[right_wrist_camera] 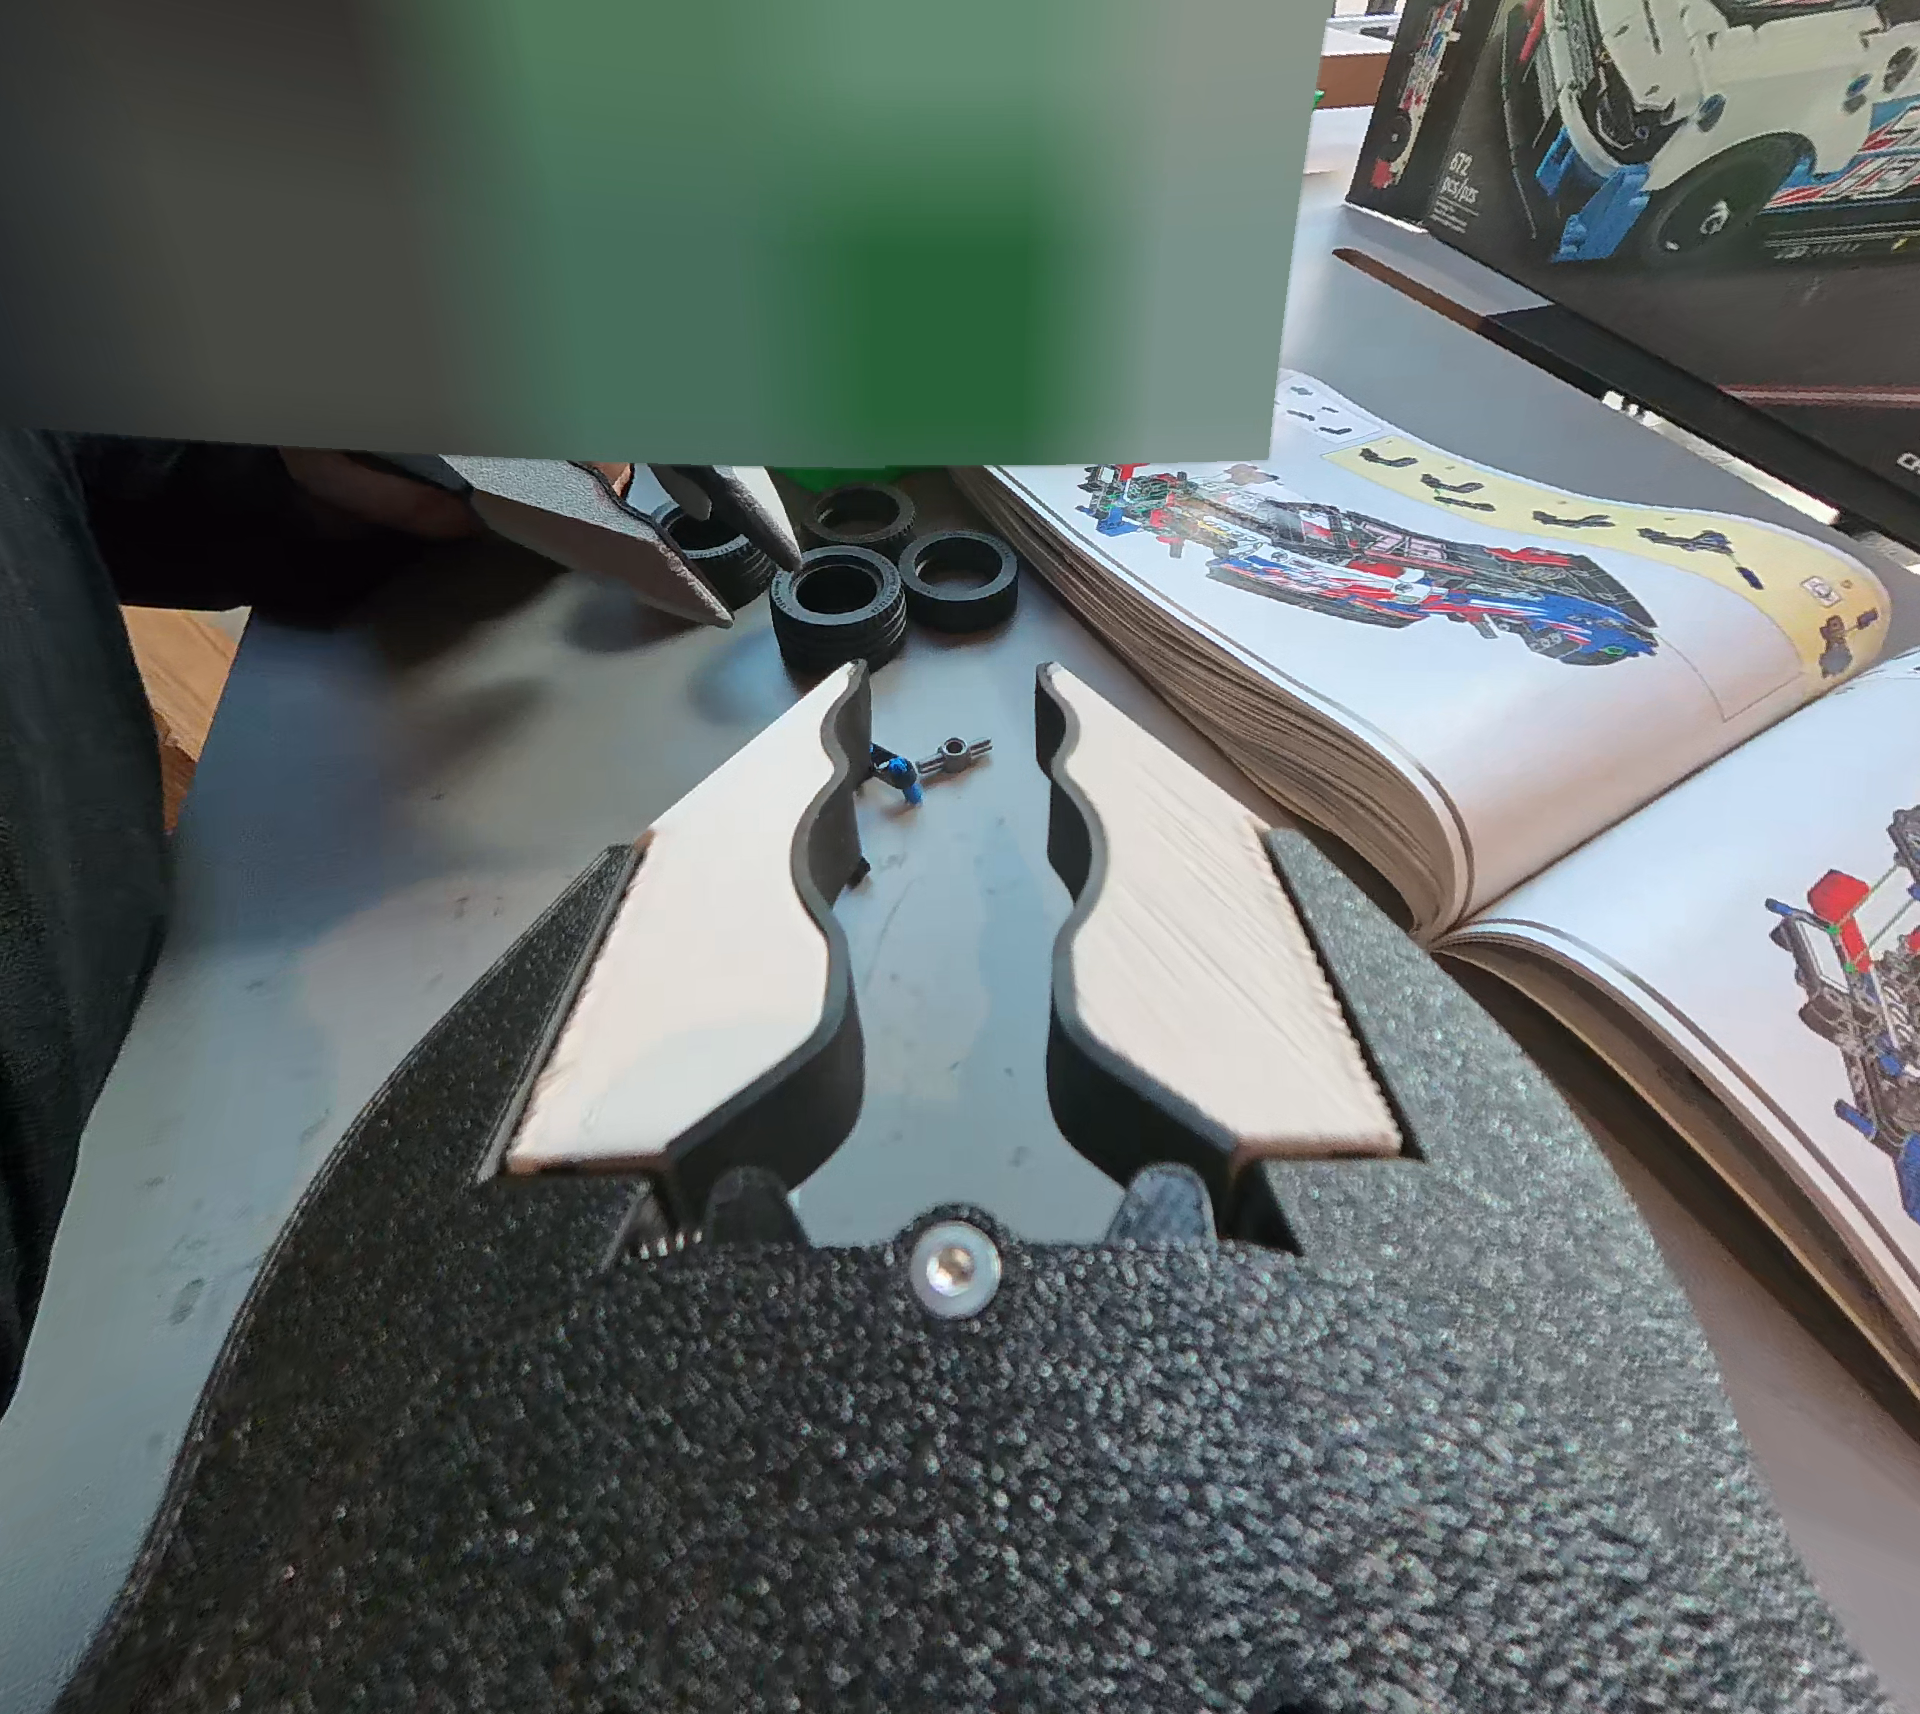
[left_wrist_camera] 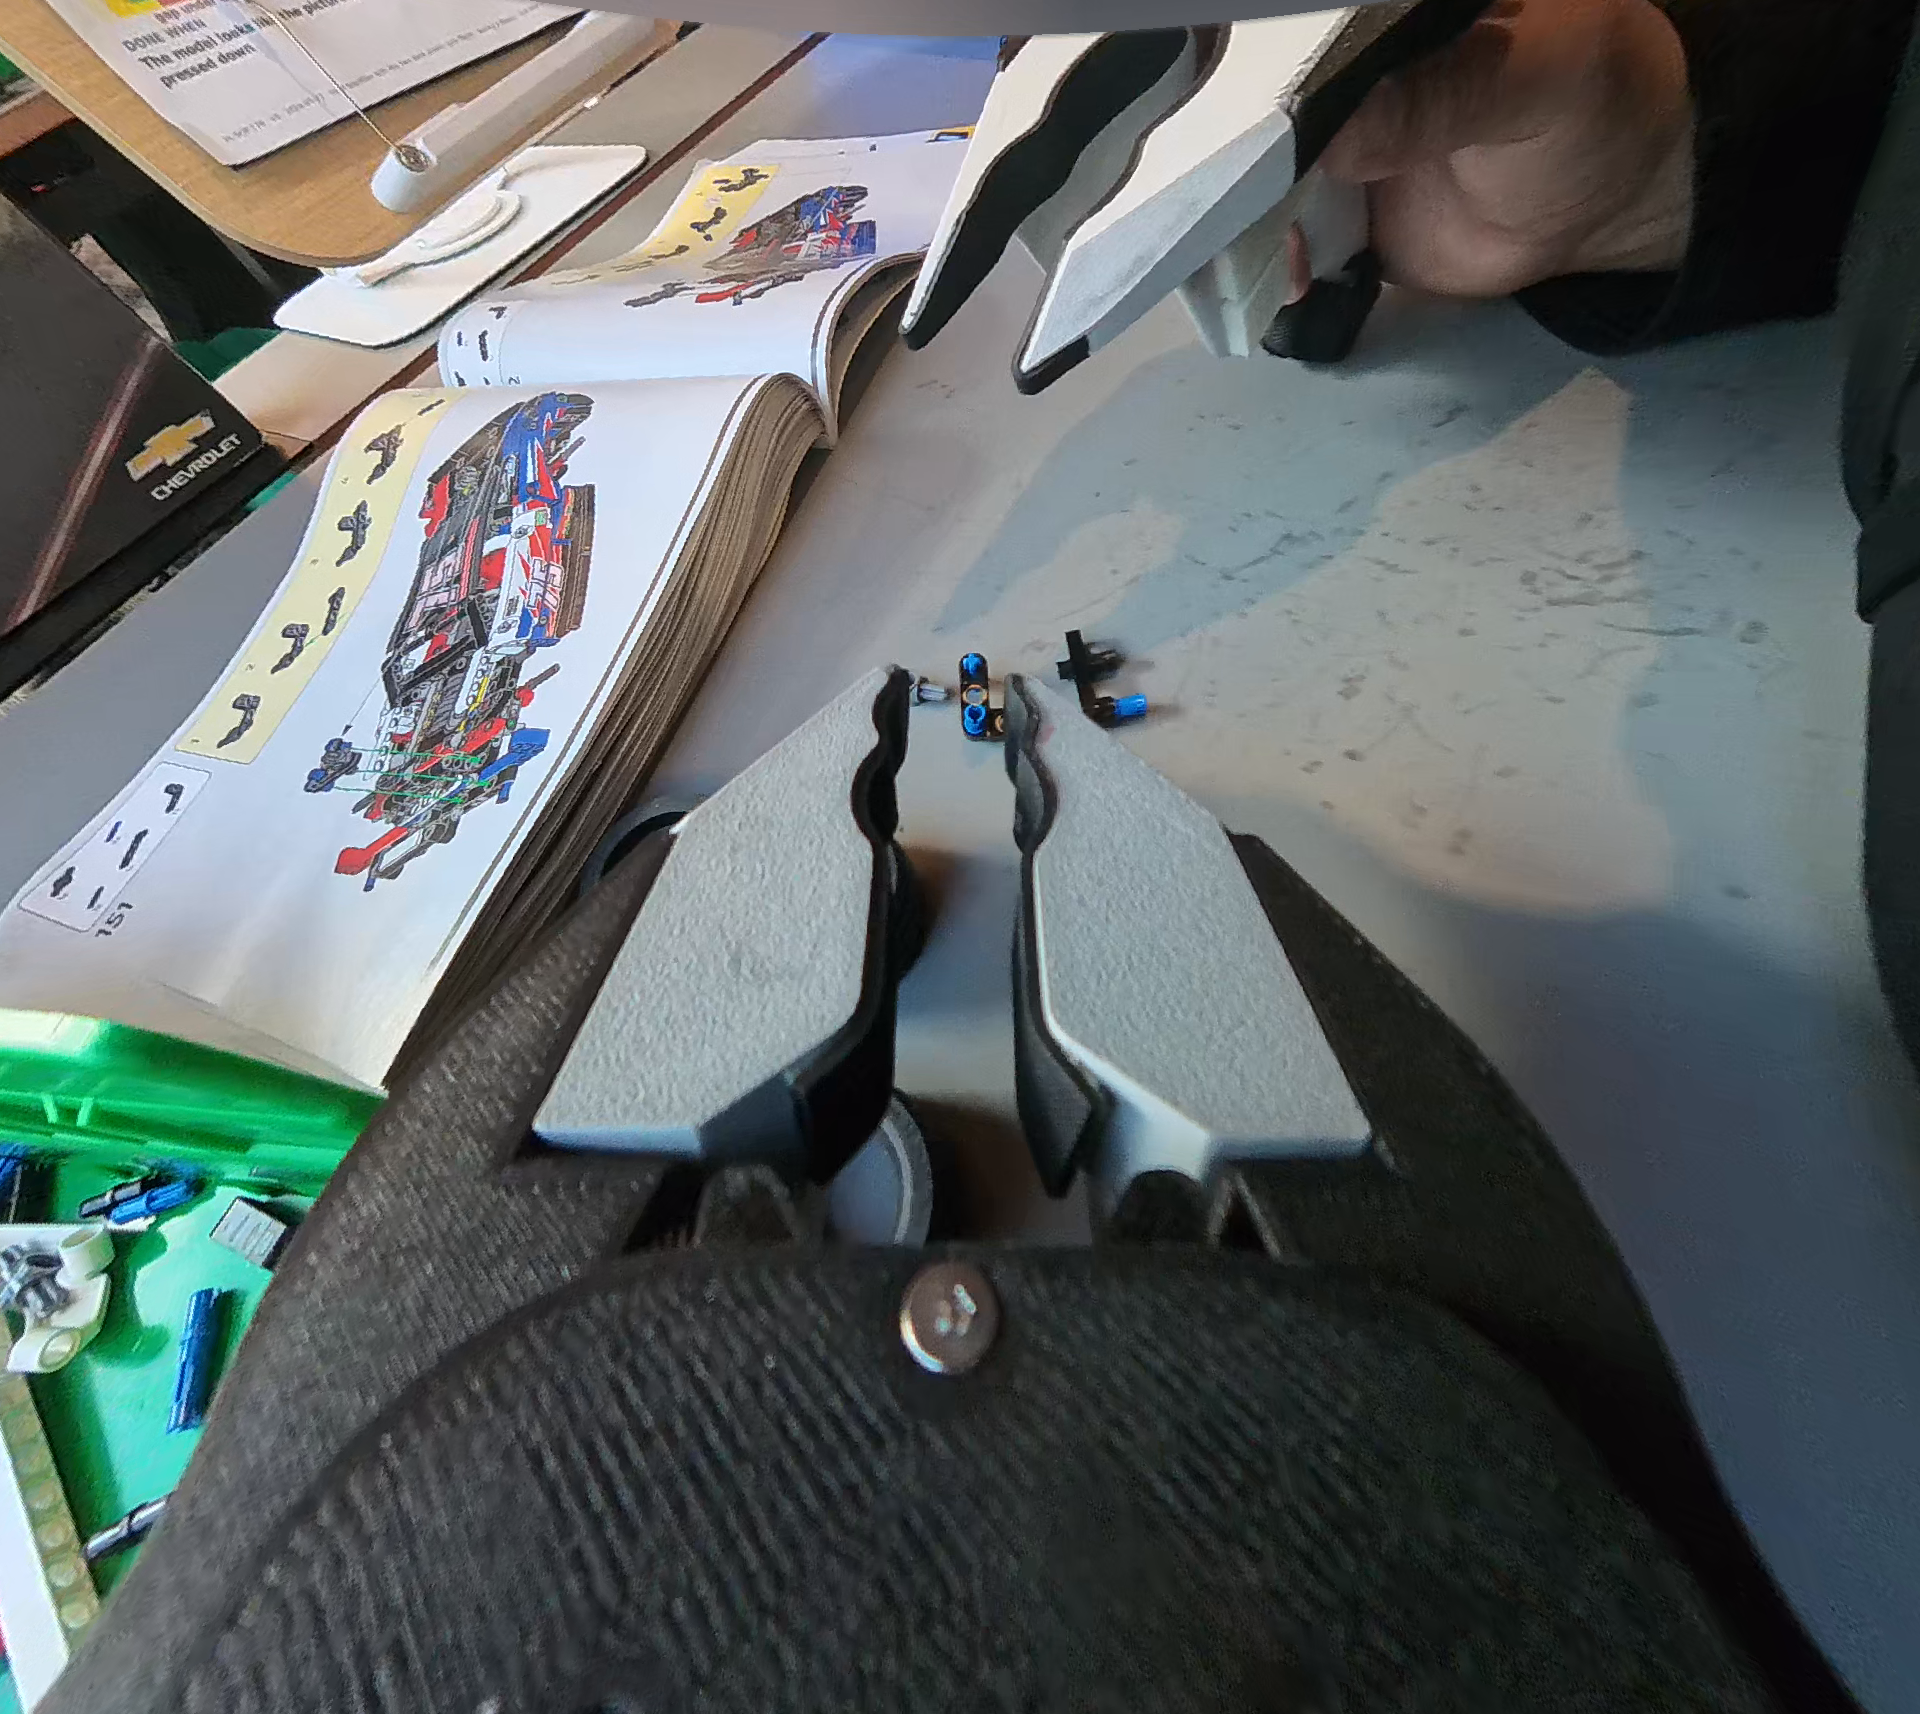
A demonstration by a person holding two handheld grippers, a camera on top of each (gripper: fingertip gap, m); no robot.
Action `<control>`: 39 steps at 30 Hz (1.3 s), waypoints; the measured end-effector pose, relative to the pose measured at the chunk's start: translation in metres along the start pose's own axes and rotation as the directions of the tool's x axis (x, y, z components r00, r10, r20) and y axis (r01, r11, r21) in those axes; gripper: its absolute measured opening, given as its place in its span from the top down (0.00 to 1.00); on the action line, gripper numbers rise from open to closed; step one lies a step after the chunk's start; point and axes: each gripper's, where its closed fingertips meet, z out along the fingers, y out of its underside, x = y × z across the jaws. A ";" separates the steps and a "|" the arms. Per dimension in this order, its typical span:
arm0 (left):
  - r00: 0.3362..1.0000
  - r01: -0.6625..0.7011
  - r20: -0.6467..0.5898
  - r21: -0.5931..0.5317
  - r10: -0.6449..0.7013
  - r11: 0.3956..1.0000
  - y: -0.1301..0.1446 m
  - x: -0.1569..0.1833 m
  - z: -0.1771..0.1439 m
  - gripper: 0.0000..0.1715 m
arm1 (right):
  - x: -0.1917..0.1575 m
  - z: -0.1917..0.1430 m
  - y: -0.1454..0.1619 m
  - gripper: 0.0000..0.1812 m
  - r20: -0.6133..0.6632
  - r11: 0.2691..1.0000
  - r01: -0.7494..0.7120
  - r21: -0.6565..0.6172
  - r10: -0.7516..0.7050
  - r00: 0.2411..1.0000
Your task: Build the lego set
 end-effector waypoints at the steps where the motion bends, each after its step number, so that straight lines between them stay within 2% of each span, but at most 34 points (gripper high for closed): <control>1: 1.000 -0.002 0.002 -0.001 0.002 1.000 0.000 0.000 0.000 0.91 | 0.000 0.000 0.000 0.83 -0.001 1.000 0.001 0.000 -0.001 1.000; 24: 1.000 -0.013 0.020 -0.028 0.014 1.000 0.005 -0.004 0.001 0.91 | 0.000 0.001 0.002 0.83 -0.010 1.000 0.024 -0.014 -0.024 1.000; 30: 1.000 -0.002 0.027 -0.039 0.003 0.999 0.006 -0.007 0.001 0.91 | 0.002 0.001 0.005 0.83 -0.035 0.998 0.039 -0.055 -0.041 0.999; 39: 0.992 -0.084 0.088 -0.094 0.092 0.992 0.014 -0.012 0.003 0.94 | 0.001 0.003 0.007 0.83 -0.058 0.993 0.064 -0.100 -0.070 0.996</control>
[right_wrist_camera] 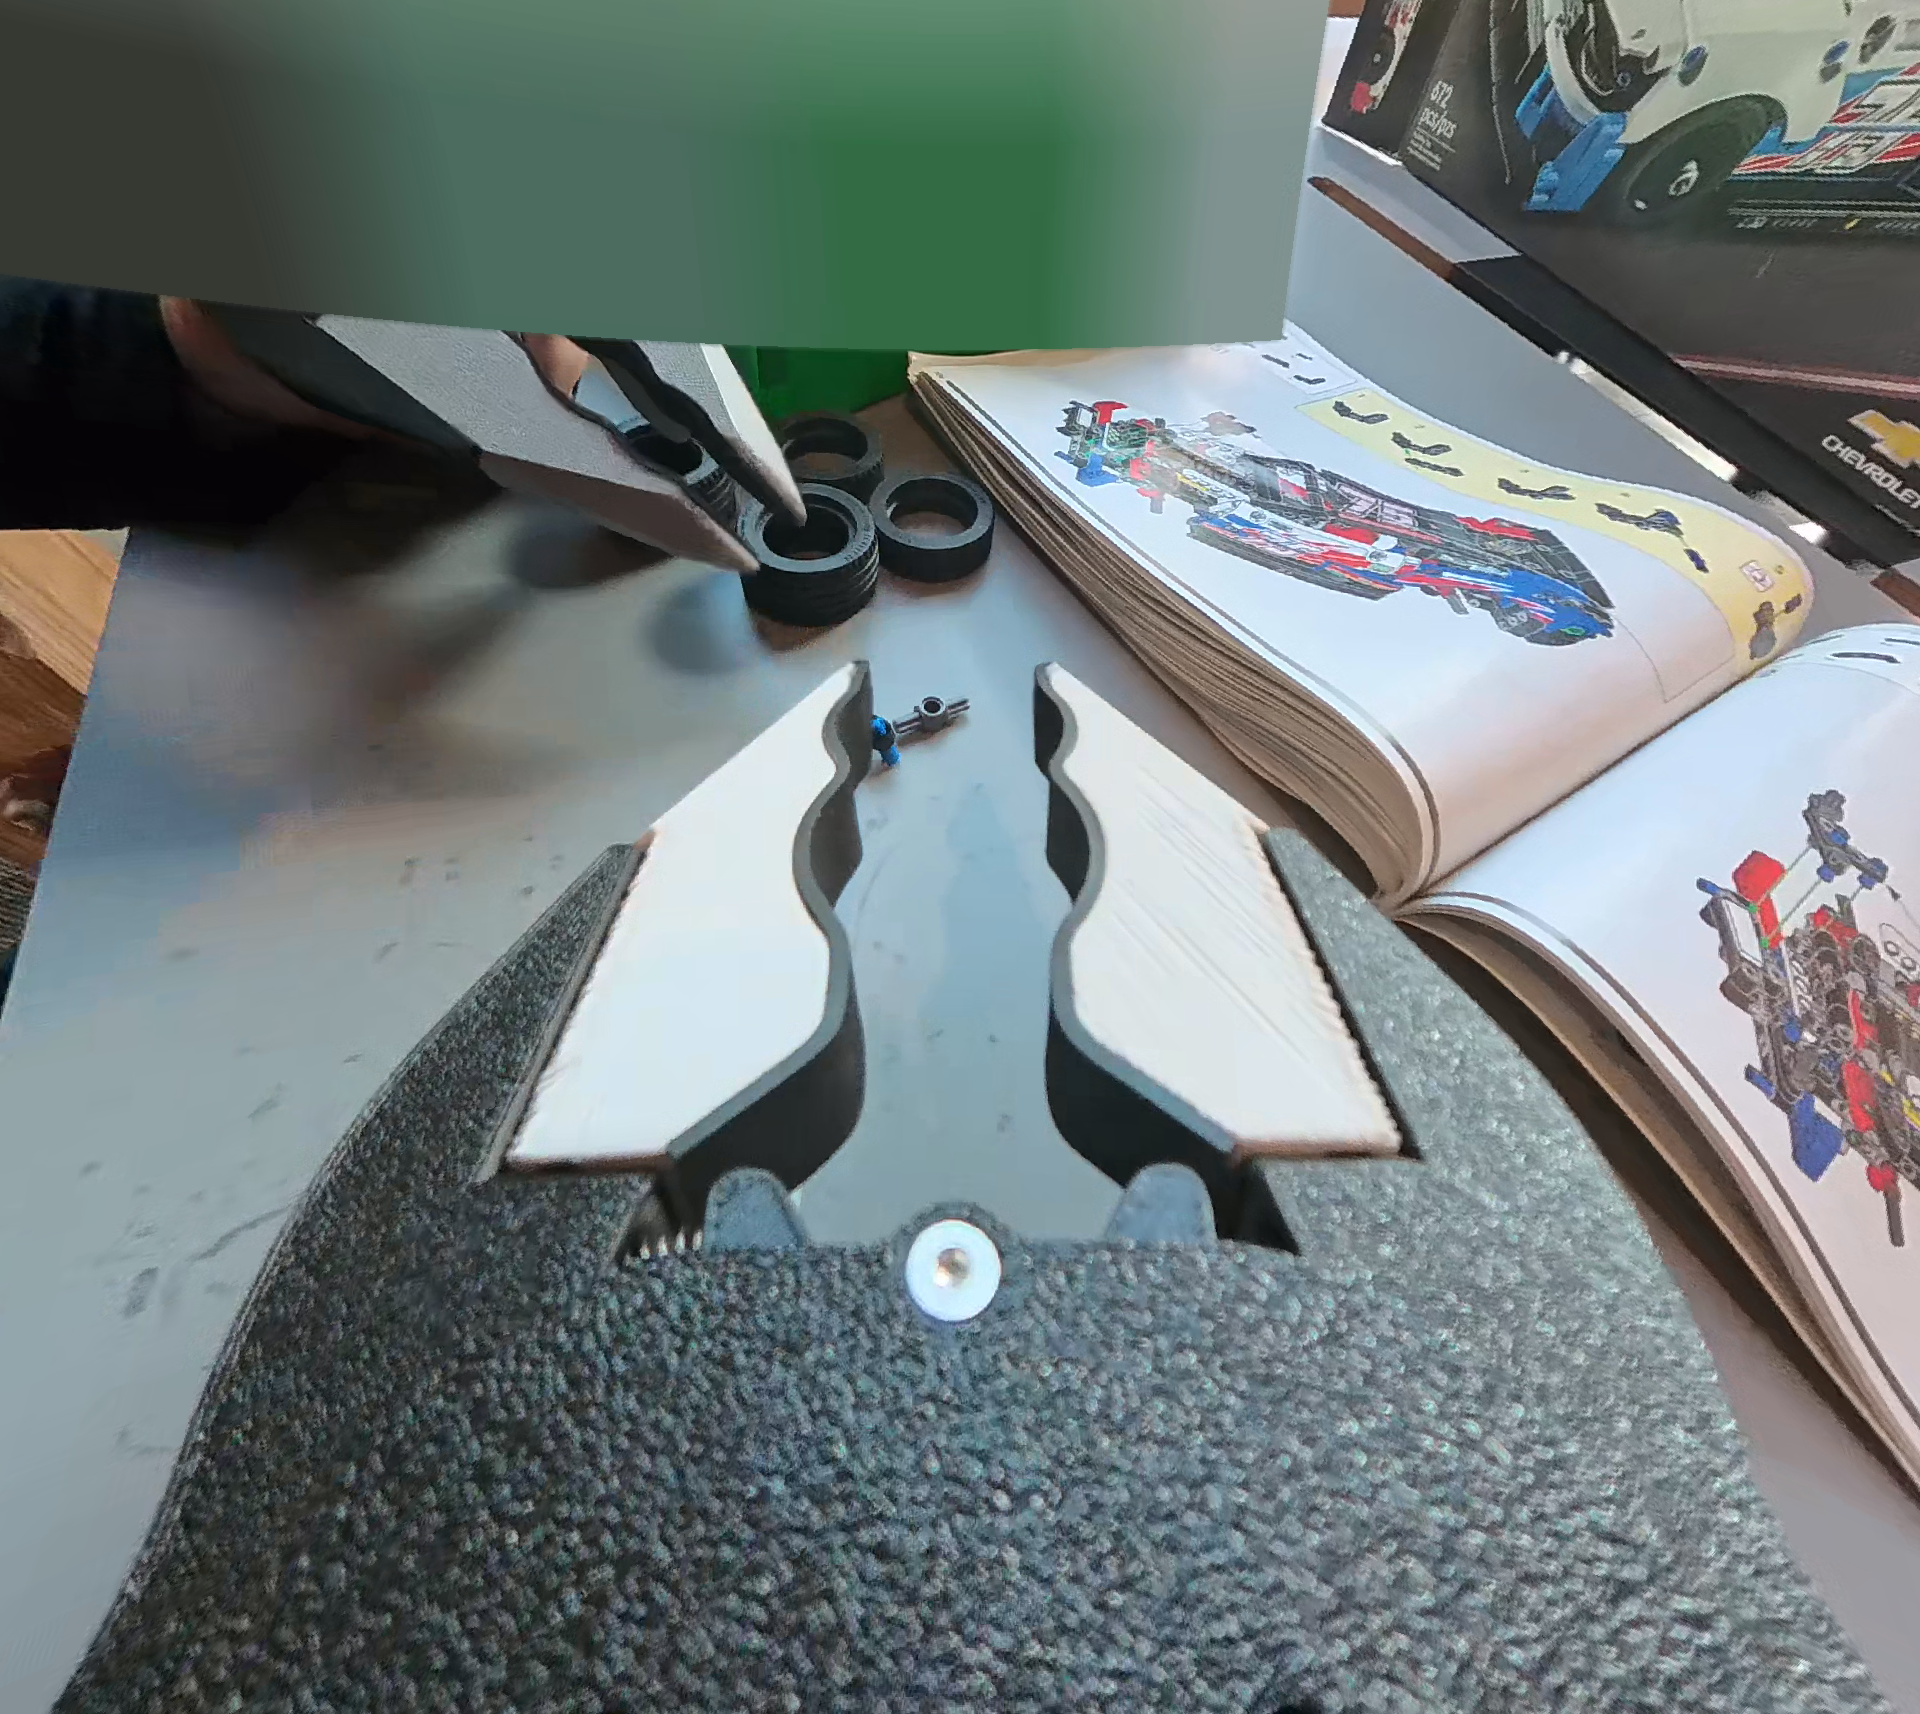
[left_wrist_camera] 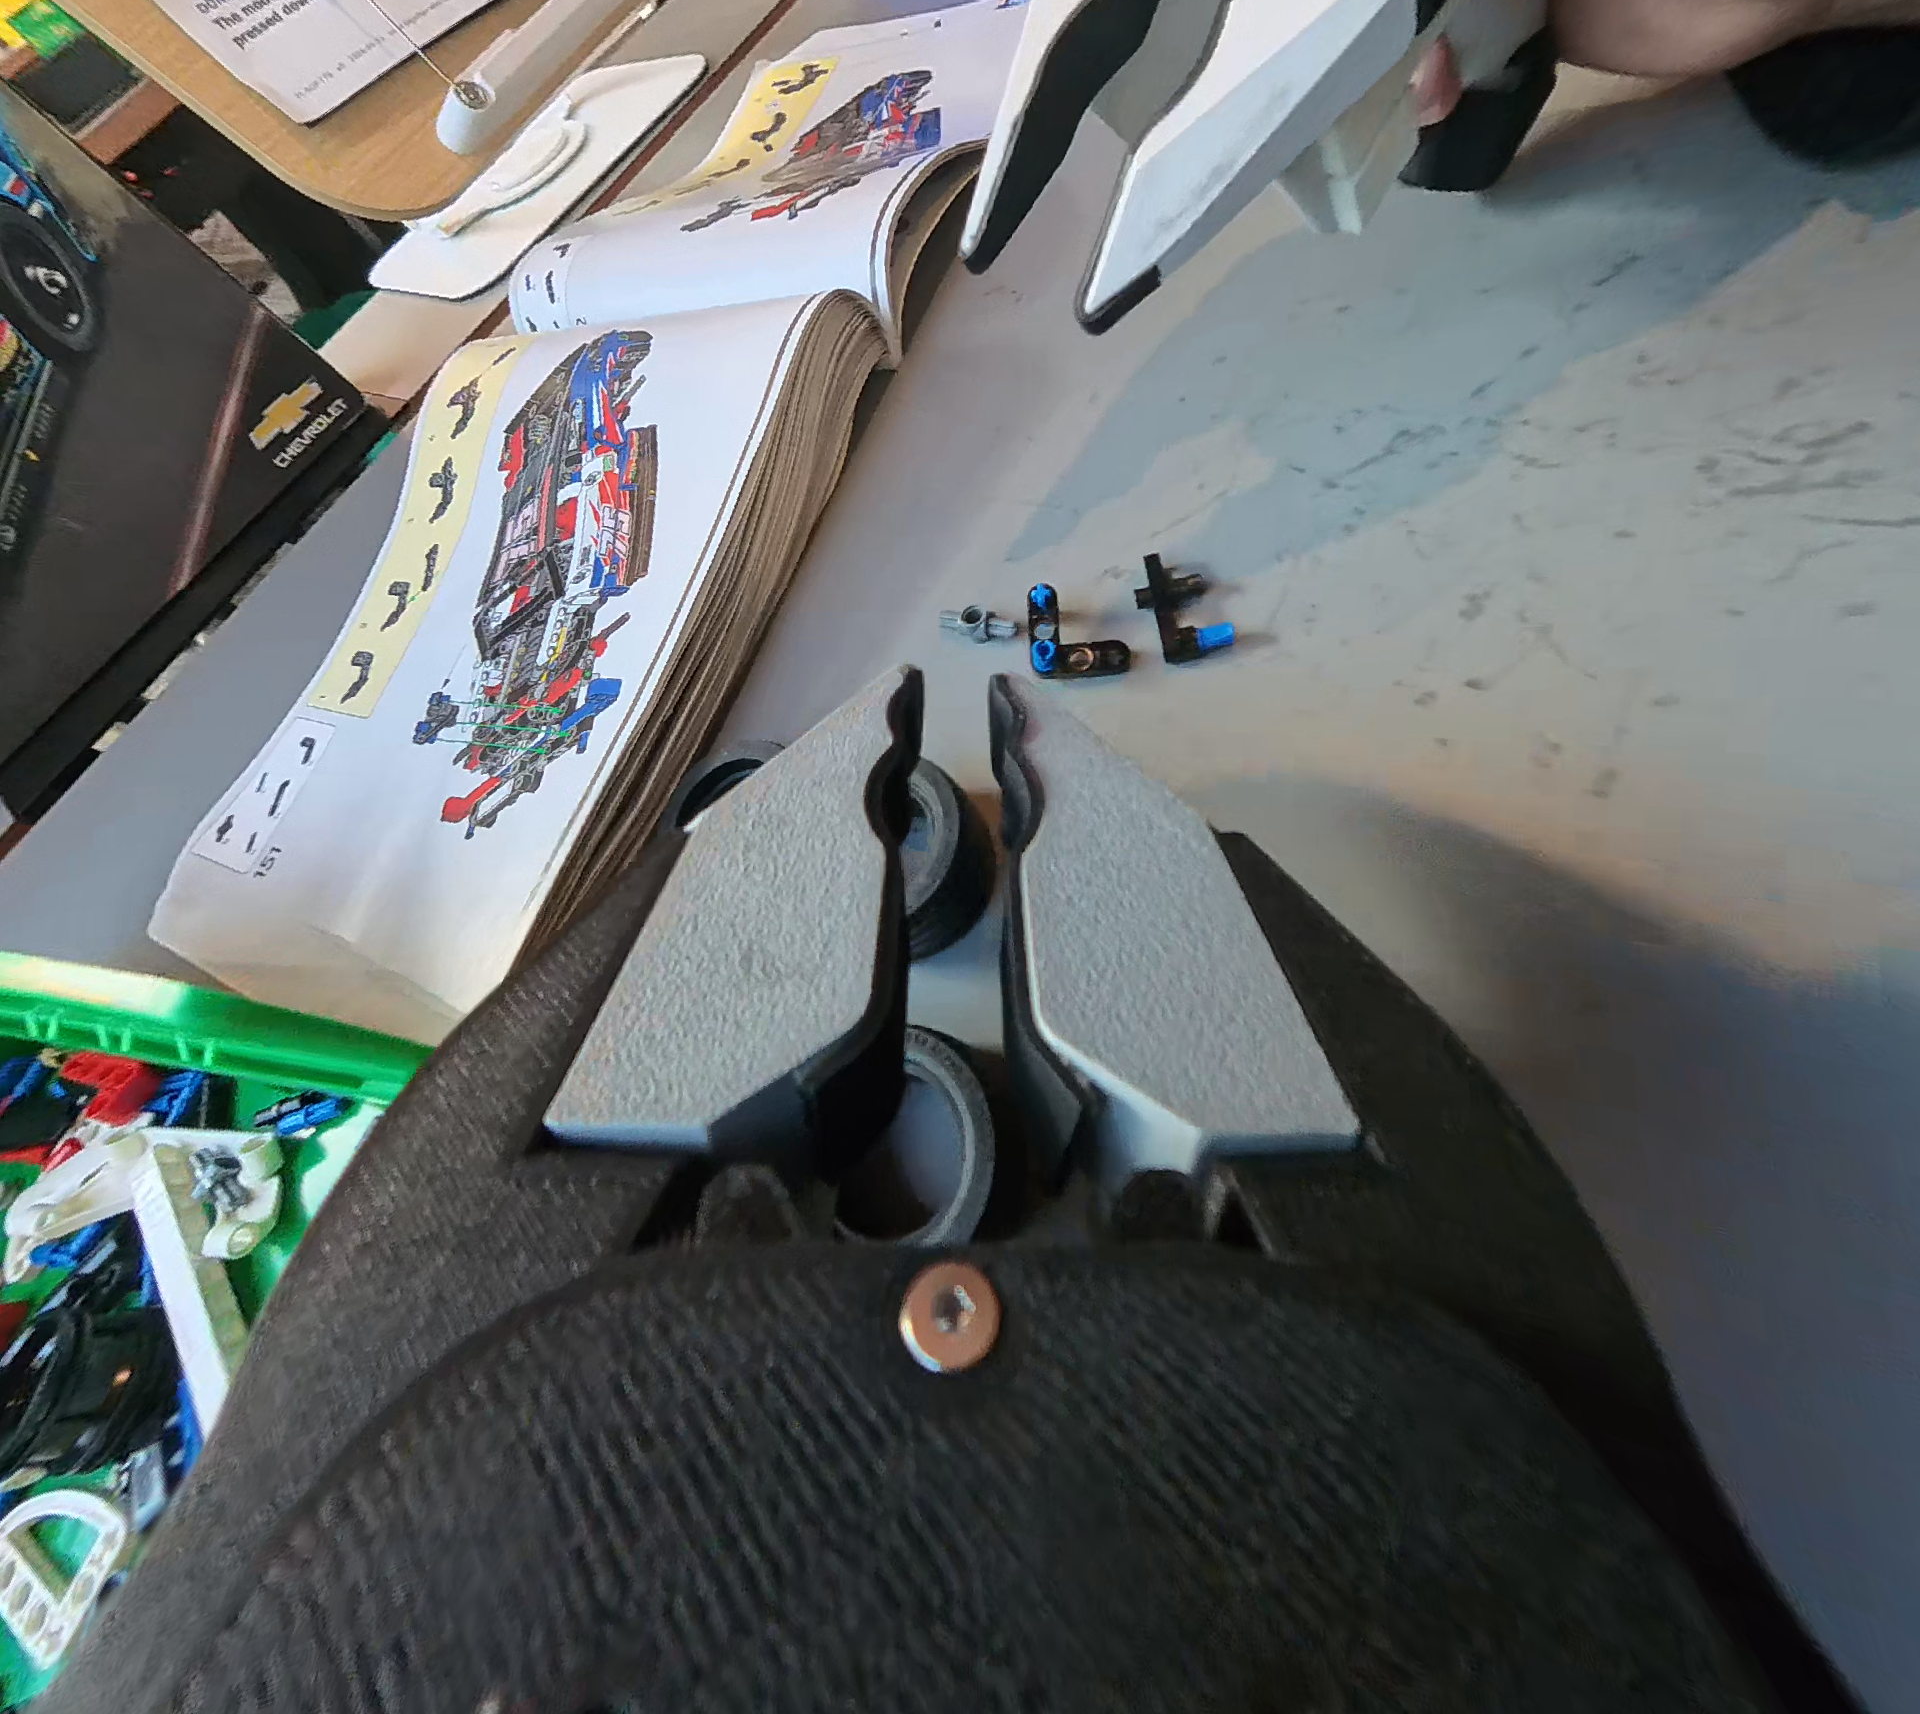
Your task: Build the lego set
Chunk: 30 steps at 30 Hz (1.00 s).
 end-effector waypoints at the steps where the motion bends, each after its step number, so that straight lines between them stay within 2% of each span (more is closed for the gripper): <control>1: 1.000 -0.001 0.010 0.001 0.001 1.000 0.000 -0.002 0.000 0.94 | -0.001 0.001 0.001 0.83 -0.004 1.000 0.014 -0.007 -0.014 1.000; 10: 0.996 -0.008 0.094 0.030 0.005 1.000 -0.005 -0.013 -0.006 0.95 | 0.004 0.007 0.003 0.84 -0.064 0.995 0.097 -0.021 -0.098 0.993; 16: 0.992 -0.040 0.119 0.002 0.039 0.999 0.002 -0.009 -0.009 0.97 | 0.018 0.011 0.006 0.84 -0.125 0.998 0.055 -0.015 -0.056 0.991; 22: 0.992 -0.044 0.120 0.005 0.043 0.999 0.002 -0.003 -0.013 0.96 | 0.014 0.013 0.007 0.84 -0.091 0.998 0.056 -0.022 -0.058 0.994; 30: 0.995 -0.041 0.091 0.003 0.040 0.999 0.004 -0.003 -0.015 0.96 | 0.014 0.020 0.014 0.85 -0.028 0.996 -0.041 -0.075 0.039 0.999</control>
